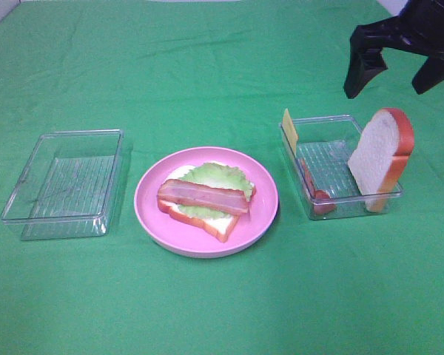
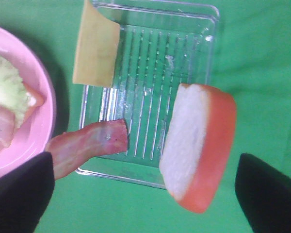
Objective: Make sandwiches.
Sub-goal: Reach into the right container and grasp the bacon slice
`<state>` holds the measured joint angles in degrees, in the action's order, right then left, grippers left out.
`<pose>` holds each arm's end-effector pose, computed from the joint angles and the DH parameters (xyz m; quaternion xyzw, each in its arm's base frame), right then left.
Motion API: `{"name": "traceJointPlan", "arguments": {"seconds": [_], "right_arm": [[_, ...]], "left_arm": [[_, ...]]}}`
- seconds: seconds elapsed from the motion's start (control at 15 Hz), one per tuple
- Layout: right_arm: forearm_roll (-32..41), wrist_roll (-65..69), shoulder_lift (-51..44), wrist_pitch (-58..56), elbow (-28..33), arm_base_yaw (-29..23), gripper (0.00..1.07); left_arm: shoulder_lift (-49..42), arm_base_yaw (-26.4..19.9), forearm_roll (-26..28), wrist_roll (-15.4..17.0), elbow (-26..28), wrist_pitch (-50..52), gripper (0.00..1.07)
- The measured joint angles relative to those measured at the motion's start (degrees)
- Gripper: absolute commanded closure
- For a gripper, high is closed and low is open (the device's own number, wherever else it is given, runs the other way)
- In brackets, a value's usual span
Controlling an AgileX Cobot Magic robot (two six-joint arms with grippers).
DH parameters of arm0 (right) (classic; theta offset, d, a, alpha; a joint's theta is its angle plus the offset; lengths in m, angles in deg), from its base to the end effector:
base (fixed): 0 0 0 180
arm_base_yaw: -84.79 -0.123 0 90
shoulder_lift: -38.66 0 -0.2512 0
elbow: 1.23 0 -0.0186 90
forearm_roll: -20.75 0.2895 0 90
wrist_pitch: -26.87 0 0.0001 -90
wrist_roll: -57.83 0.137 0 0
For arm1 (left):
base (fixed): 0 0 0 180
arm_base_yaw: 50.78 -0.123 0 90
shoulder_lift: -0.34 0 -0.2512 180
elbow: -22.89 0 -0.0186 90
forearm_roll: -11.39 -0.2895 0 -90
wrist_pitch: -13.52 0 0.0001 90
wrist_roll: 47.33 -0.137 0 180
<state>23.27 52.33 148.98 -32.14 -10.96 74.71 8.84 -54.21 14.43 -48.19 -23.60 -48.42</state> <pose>0.4155 0.0791 0.1953 -0.1256 0.9759 0.0276 0.1761 0.1002 -0.0004 0.2795 -0.0175 0.8518 -0.0069 0.5235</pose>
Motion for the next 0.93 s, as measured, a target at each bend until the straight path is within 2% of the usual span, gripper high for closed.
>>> {"name": "traceJointPlan", "arguments": {"seconds": [0.13,0.4,0.67,0.93], "right_arm": [[-2.5,0.7,0.7,-0.3,-0.5,-5.4,0.11],[-3.4,1.8,3.6,-1.4,-0.5,-11.3,0.11],[-2.5,1.9,7.3,-1.5,-0.5,-12.6,0.12],[-2.5,2.0,11.9,-1.5,-0.5,-12.6,0.20]], "left_arm": [[0.0,0.0,0.0,0.0,0.0,0.0,0.06],[0.0,0.0,0.0,0.0,0.0,0.0,0.06],[0.0,0.0,0.0,0.0,0.0,0.0,0.06],[0.0,0.0,0.0,0.0,0.0,0.0,0.06]]}}
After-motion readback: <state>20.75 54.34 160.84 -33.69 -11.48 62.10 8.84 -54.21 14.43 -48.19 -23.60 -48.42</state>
